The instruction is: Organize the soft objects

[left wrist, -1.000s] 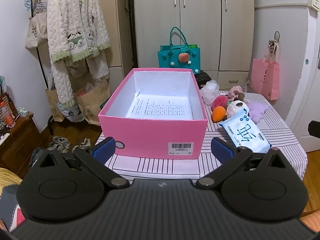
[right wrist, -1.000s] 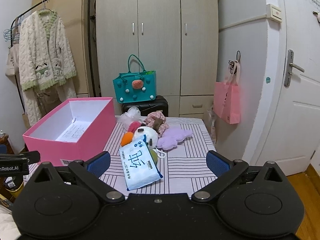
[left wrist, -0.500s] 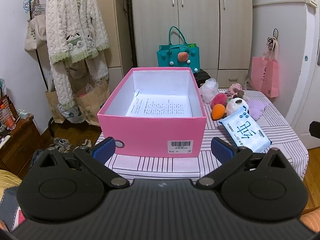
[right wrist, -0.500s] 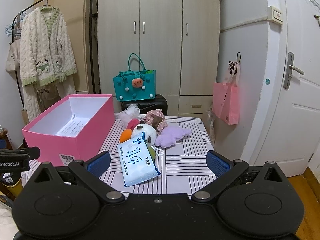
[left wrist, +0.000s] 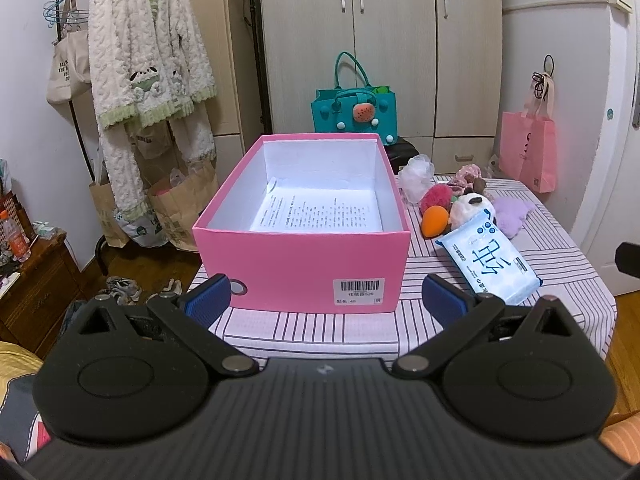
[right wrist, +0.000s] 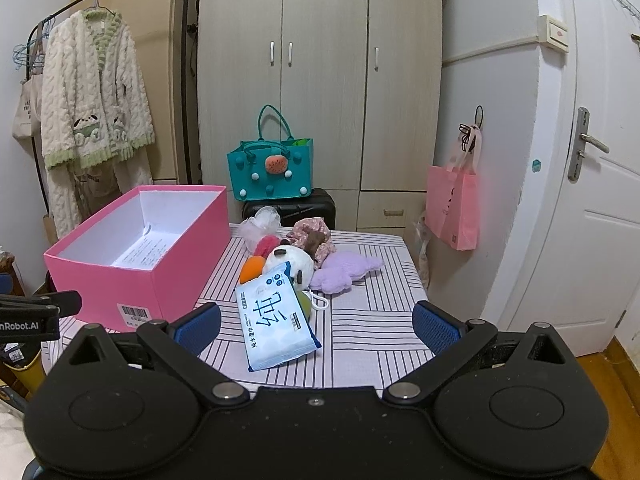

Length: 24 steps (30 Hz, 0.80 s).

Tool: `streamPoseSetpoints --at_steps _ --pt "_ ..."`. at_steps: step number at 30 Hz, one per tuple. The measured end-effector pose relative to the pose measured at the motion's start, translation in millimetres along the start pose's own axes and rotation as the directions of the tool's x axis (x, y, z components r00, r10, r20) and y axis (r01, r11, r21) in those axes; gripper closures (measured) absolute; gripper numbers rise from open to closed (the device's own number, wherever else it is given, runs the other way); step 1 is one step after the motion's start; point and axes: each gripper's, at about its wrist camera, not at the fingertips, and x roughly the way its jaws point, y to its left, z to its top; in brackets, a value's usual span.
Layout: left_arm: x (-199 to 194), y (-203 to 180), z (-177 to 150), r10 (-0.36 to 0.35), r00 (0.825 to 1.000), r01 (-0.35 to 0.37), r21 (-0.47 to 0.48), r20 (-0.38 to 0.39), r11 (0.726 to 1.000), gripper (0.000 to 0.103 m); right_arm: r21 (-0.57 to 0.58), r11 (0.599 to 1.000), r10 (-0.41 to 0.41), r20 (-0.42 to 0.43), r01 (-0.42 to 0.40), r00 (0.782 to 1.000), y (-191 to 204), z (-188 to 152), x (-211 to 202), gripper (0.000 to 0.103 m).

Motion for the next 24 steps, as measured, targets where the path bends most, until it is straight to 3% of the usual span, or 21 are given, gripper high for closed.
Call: streamPoseSetpoints --at_steps 15,24 --pt "8 3 -1 -0.006 1.000 0.006 -0.005 -0.023 1.000 0.000 -0.005 1.000 -0.004 -0.013 0.004 1.000 0 1 7 0.000" --pt "10 0 10 -0.067 0.997 0.067 -0.003 0.037 0.998 0.001 -0.095 0.990 0.103 0.032 -0.100 0.994 -13 -2 22 0.000"
